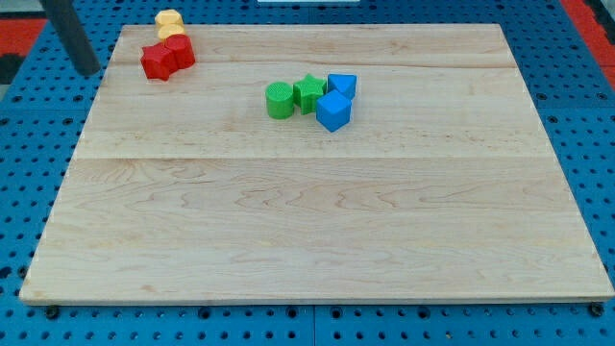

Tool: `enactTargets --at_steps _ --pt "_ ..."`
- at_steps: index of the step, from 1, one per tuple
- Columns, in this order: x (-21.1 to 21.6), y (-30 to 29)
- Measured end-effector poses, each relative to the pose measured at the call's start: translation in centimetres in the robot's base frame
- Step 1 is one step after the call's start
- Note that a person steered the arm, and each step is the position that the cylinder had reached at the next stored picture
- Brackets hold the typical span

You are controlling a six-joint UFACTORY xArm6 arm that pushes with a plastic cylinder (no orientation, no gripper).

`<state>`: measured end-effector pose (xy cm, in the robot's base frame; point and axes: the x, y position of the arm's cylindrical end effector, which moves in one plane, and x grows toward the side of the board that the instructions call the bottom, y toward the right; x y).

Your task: Move the yellow heart to the bottom of the blue triangle

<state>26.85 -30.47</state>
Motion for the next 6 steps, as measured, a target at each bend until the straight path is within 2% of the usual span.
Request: enactTargets --at_steps 2,3,4,6 --pt "-7.7 0.1" --pt "-7.7 0.1" --pt "-7.6 2.7" --pt "-7.6 14.8"
